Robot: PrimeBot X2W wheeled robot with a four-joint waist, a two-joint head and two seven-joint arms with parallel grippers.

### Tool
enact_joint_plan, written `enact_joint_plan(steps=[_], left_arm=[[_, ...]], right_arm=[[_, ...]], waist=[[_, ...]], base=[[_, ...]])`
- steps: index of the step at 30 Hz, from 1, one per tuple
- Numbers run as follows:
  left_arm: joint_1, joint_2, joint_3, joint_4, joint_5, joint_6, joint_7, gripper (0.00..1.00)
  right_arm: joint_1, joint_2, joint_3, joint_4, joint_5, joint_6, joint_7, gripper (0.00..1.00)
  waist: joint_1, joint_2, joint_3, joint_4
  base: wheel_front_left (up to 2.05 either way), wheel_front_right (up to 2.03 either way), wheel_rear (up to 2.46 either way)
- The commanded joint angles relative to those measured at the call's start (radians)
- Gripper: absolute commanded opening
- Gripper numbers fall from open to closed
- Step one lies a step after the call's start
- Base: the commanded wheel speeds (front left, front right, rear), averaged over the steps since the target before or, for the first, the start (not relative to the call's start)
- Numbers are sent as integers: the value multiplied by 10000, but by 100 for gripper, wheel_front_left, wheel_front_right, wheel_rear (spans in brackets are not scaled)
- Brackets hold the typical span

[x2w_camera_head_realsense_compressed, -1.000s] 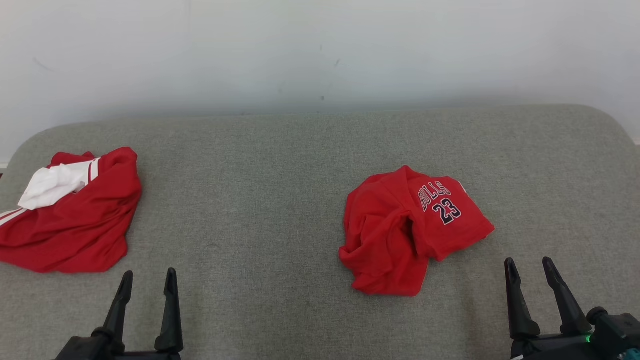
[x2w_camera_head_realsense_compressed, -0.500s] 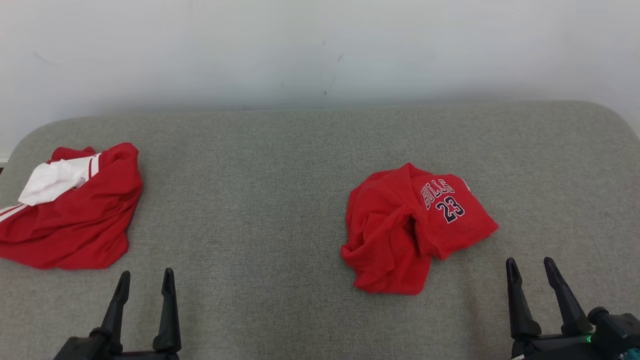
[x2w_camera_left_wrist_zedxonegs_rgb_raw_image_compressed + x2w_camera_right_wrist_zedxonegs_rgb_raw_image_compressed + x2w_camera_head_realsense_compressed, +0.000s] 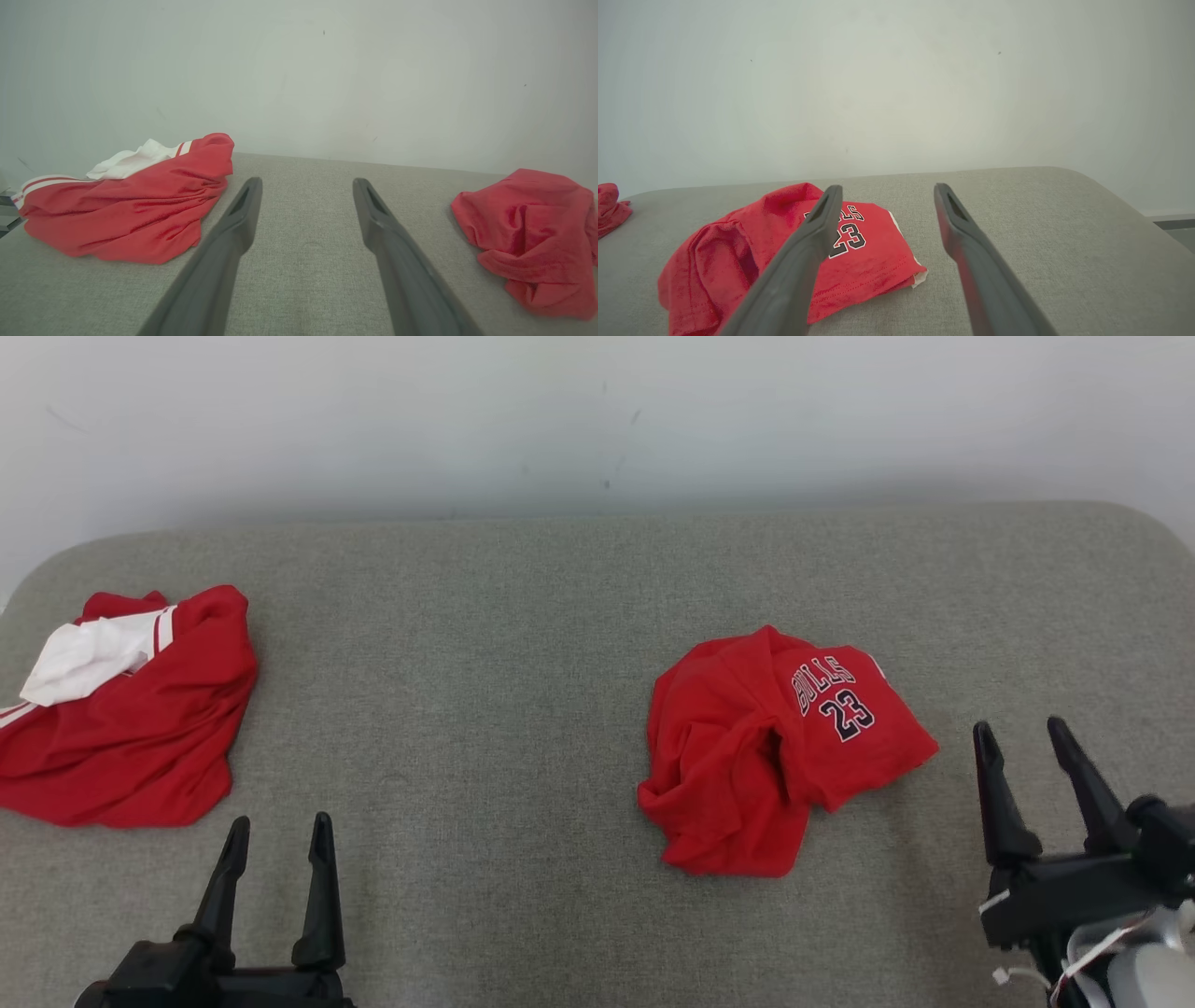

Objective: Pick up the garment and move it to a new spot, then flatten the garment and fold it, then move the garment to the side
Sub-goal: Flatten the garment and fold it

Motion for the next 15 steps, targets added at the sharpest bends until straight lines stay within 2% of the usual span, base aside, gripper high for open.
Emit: enact_joint_plan(steps=[1,7,9,15], left_arm=[[-186,-10,-22,27,75,7,-9,100],[-389,-30,-212,34,93,59,-9,100],[-442,-36,-254,32,88,61,-11,100],[-719,-43,-395,160,-11,41,-9,100]], right_arm=[[-586,-243,-2,279,15,-21,195,100],[-2093,-833,149,1887,11,-21,954,100],[-2331,-851,198,2157,98,-21,995,100],[-3259,-1151,507,4136,218,-22,1216,100]], waist=[[-1,-1,202,93],[-1,-1,546,353],[-1,-1,603,408],[-1,-1,920,746]], base=[[0,0,0],[0,0,0],[0,0,0],[0,0,0]])
